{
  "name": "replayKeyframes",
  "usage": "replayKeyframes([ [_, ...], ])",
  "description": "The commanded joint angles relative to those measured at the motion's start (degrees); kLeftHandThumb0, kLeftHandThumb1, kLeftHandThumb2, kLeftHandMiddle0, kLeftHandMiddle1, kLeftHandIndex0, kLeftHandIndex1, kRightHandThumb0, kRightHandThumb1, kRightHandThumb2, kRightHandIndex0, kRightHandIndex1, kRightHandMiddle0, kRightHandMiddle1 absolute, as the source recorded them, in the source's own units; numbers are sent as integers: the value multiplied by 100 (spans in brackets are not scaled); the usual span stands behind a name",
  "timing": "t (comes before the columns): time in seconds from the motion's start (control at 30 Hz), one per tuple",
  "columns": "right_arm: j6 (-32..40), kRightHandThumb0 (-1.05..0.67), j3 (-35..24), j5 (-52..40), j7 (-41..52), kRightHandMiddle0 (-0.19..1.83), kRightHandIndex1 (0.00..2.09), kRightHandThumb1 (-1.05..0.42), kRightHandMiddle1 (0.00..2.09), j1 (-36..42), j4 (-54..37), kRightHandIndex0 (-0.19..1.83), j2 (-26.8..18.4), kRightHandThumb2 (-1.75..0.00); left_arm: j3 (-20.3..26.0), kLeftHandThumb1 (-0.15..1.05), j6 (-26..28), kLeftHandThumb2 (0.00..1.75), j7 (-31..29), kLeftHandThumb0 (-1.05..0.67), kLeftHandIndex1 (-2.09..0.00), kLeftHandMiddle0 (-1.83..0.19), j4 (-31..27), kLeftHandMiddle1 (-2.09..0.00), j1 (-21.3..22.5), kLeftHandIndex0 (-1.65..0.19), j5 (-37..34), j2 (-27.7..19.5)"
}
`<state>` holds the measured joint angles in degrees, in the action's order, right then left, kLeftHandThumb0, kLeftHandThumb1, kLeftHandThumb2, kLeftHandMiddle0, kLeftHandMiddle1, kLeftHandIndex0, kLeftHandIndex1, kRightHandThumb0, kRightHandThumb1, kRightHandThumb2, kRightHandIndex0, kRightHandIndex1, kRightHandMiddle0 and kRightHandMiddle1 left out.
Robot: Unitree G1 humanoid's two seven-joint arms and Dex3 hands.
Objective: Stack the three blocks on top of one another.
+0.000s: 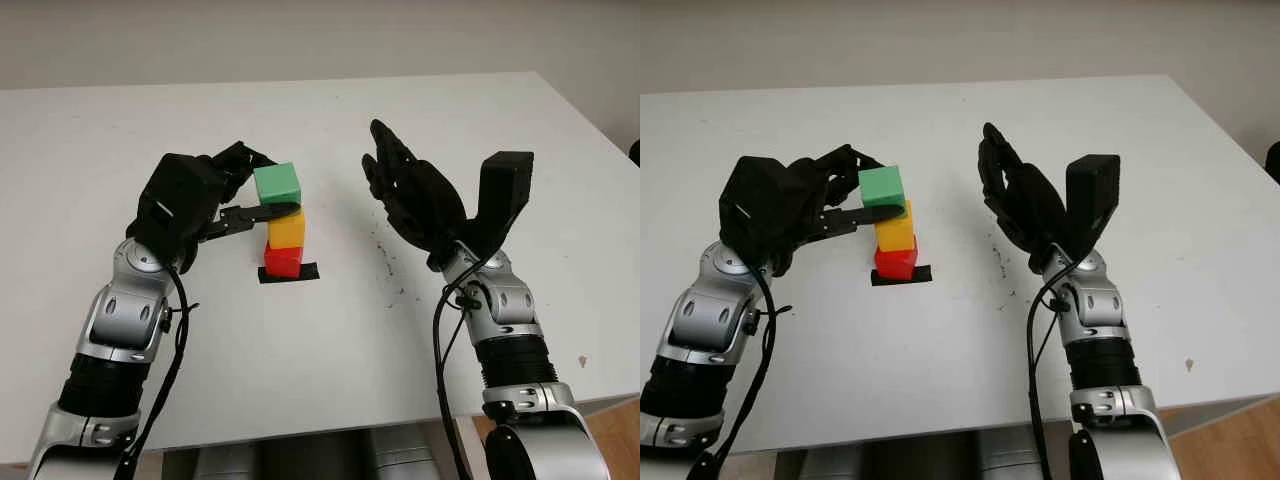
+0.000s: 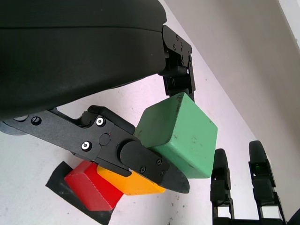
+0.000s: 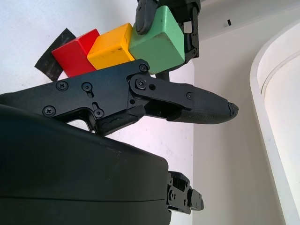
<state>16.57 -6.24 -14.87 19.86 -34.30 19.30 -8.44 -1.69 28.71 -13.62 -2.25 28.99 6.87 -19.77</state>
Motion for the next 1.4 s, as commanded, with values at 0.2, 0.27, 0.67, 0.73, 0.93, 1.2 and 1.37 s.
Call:
replayKeyframes([
  [0.2,-8,-73,-5,-12,-17,-13,6,-105,6,-55,-127,-14,-22,-61,-28,95,-20,5,-35,-47,-163,-16,-57,-6,-29,-43,29,-16],
  [0.27,-25,-73,5,-4,-3,-14,6,-105,6,-45,-135,-14,-27,-61,-16,95,-42,5,-41,-47,-162,-16,-52,-5,-36,-44,8,-3],
  [0.67,-62,-72,19,5,-7,-15,5,-105,5,-8,-163,-15,-7,-62,-20,95,28,5,-36,-47,-161,-16,-61,-6,-24,-45,-17,23],
  [0.73,-87,-72,20,12,-7,-14,5,-105,5,-10,-147,-15,-7,-62,-23,95,31,5,-34,-47,-161,-16,-57,-5,-20,-44,-14,22],
  [0.93,-62,-72,14,2,9,-15,5,-105,5,-20,-139,-16,-24,-63,-16,94,119,5,-39,-51,-154,-15,-64,-5,-5,-39,-26,34],
  [1.2,-70,-72,19,15,31,-14,5,-105,5,-22,-142,-15,-41,-62,-15,91,365,5,-125,-57,-91,-3,-181,-4,17,-27,-74,16],
  [1.37,-45,-70,-3,-1,-14,-12,6,-105,6,-43,-128,-14,-9,-61,-6,90,431,5,-159,-59,-57,4,-227,-5,30,-28,-91,6],
])
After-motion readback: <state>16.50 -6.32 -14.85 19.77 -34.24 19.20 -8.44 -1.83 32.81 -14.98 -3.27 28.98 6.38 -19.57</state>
